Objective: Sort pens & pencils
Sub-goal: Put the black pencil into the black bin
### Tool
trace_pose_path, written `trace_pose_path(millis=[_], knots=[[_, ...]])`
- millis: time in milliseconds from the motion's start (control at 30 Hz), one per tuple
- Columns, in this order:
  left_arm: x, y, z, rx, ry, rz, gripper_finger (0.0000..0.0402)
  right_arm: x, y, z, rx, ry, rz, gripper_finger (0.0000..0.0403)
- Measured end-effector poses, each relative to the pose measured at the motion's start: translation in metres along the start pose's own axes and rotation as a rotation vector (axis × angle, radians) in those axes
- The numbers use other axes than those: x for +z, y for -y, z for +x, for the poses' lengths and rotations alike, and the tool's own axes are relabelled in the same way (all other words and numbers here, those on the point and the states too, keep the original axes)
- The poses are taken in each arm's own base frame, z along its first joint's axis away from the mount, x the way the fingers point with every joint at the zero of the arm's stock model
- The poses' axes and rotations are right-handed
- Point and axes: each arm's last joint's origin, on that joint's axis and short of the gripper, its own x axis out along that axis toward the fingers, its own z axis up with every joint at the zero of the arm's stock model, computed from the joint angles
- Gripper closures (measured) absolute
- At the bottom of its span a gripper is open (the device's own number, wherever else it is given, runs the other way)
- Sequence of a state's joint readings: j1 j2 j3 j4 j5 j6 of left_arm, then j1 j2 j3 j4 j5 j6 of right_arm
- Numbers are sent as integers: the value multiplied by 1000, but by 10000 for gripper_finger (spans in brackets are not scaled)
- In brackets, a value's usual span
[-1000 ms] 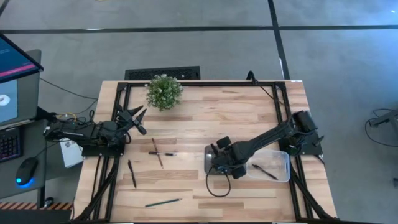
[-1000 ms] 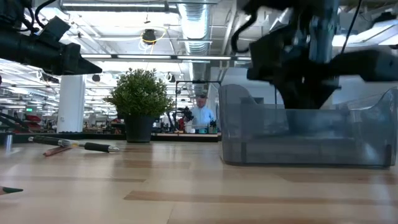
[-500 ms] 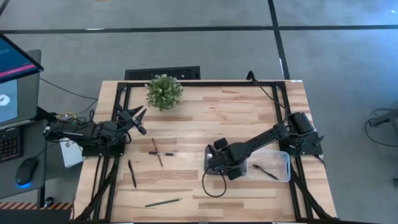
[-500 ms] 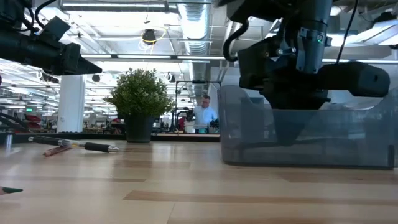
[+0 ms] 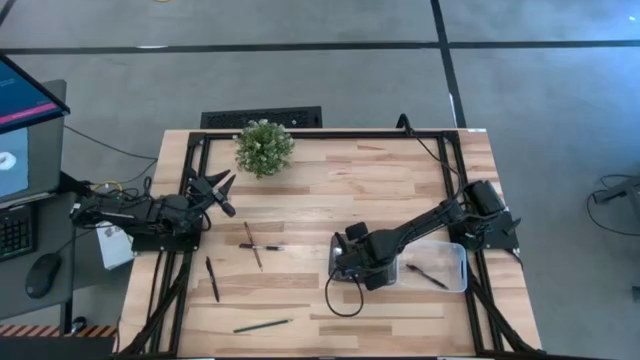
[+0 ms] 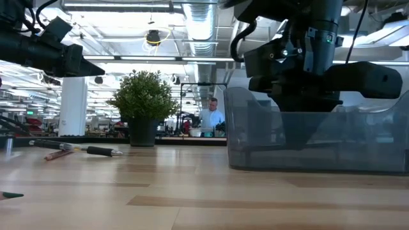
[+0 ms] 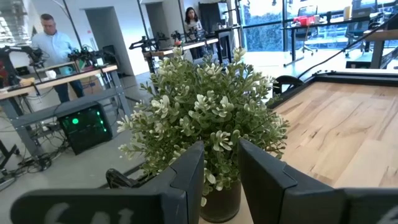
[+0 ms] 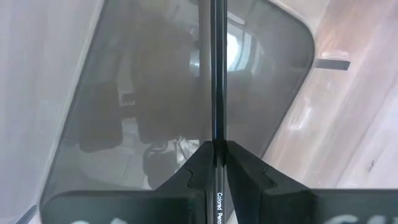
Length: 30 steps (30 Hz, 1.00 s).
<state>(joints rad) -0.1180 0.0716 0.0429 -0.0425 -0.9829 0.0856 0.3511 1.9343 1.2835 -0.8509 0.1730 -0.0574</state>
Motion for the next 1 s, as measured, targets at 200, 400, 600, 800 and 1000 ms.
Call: trace_pose_path(millis=[200, 400, 600, 800, 1000], knots=[[0, 0, 0, 0, 0, 0, 310, -1, 0, 0, 1, -13, -5, 339], [0, 0, 0, 0, 0, 0, 310, 0, 0, 0, -8, -2, -31, 339], [0, 0, 0, 0, 0, 0, 310, 0, 0, 0, -8, 0, -32, 339], [0, 0, 0, 0, 0, 0, 310, 2, 0, 0, 16, 18, -53, 332], [0, 0, 0, 1, 0, 0, 310, 2, 0, 0, 13, 22, -58, 331]])
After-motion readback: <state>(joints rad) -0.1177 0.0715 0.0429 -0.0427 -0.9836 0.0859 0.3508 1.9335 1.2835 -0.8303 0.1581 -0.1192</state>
